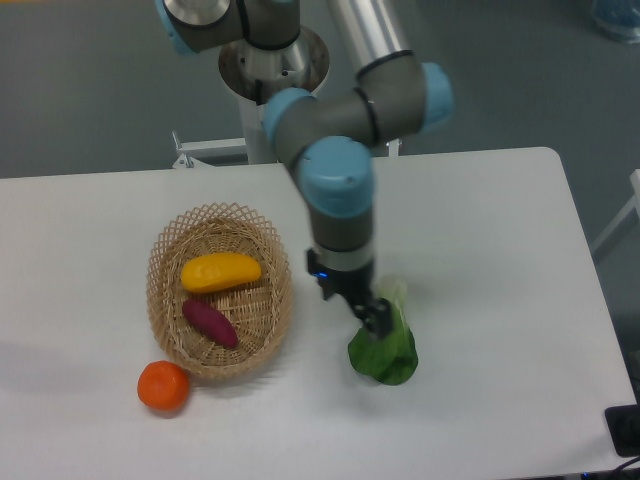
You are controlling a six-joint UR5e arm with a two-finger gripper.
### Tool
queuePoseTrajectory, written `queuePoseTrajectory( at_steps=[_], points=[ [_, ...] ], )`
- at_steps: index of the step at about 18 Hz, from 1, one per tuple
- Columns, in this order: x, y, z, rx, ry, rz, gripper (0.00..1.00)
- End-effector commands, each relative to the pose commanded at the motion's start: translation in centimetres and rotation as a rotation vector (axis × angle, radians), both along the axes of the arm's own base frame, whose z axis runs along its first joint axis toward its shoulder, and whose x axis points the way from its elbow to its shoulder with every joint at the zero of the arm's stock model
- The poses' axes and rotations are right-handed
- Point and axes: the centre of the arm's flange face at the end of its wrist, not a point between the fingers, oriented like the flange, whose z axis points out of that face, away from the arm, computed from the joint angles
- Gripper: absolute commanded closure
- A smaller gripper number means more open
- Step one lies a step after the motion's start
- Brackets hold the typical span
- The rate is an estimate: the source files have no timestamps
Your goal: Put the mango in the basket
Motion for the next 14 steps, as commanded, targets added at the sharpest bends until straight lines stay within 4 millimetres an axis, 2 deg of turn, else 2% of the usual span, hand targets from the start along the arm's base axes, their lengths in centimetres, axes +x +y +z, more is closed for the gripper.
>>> queuePoseTrajectory(
  at_steps=[6, 10, 14],
  points=[
    [-4.4, -4.0, -0.9, -0.047, -0.024, -0.047, 0.00],
    [-6.6, -5.3, -1.1, -0.051, -0.019, -0.054, 0.00],
    [-7.4, -6.2, -1.2, -0.045, -0.028, -0.063, 0.00]
  ],
)
